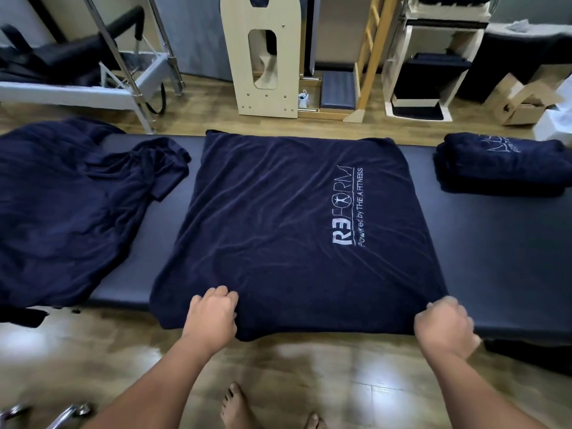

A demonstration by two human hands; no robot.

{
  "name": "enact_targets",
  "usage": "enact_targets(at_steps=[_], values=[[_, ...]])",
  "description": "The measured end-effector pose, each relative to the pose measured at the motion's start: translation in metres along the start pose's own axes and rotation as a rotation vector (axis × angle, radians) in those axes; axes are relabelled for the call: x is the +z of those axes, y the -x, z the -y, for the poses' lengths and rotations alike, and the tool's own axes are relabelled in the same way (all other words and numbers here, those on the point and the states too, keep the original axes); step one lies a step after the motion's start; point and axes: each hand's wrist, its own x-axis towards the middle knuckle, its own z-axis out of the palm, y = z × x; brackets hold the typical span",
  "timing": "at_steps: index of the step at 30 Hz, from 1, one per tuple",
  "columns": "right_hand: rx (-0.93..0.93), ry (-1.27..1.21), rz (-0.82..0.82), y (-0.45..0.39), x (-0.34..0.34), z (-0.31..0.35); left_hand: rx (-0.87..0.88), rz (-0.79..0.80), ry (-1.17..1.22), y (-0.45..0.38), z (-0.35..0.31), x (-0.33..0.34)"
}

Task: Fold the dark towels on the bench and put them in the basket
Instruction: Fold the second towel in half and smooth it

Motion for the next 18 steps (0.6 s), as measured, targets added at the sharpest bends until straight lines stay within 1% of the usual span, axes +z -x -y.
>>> enact_targets(at_steps=[2, 4, 5, 6, 7, 9, 10, 11, 12, 13, 15, 18], values=[[0.036, -0.075, -0.080, -0.004, -0.007, -0.008, 0.152, -0.038, 0.012, 0.005, 0.004, 0.002], [0.097, -0.076, -0.075, -0.007, -0.010, -0.017, 0.303, -0.022, -0.023, 0.012, 0.005, 0.005], [0.098, -0.026, -0.047, -0.007, -0.010, -0.021, 0.331, 0.003, -0.053, 0.014, 0.005, 0.006], [0.056, 0.046, -0.019, -0.005, -0.010, -0.022, 0.320, 0.044, -0.088, 0.017, 0.003, 0.008], [-0.042, 0.105, -0.010, -0.002, -0.008, -0.023, 0.275, 0.075, -0.127, 0.020, 0.003, 0.012], [-0.353, 0.159, 0.019, 0.007, -0.001, -0.021, 0.148, 0.124, -0.182, 0.023, 0.002, 0.021], [-0.526, 0.209, 0.060, 0.012, 0.003, -0.019, 0.094, 0.116, -0.202, 0.022, 0.001, 0.025], [-0.659, 0.275, 0.113, 0.017, 0.006, -0.017, 0.046, 0.093, -0.213, 0.021, 0.001, 0.027], [-0.726, 0.321, 0.167, 0.020, 0.010, -0.015, 0.000, 0.049, -0.220, 0.019, 0.001, 0.028], [-0.733, 0.327, 0.199, 0.022, 0.011, -0.013, -0.044, -0.001, -0.228, 0.016, 0.001, 0.027], [-0.705, 0.277, 0.200, 0.019, 0.014, -0.011, -0.098, -0.043, -0.246, 0.011, 0.004, 0.023], [-0.784, 0.256, 0.195, 0.010, 0.017, -0.014, -0.038, -0.060, -0.309, 0.004, 0.011, 0.022]])
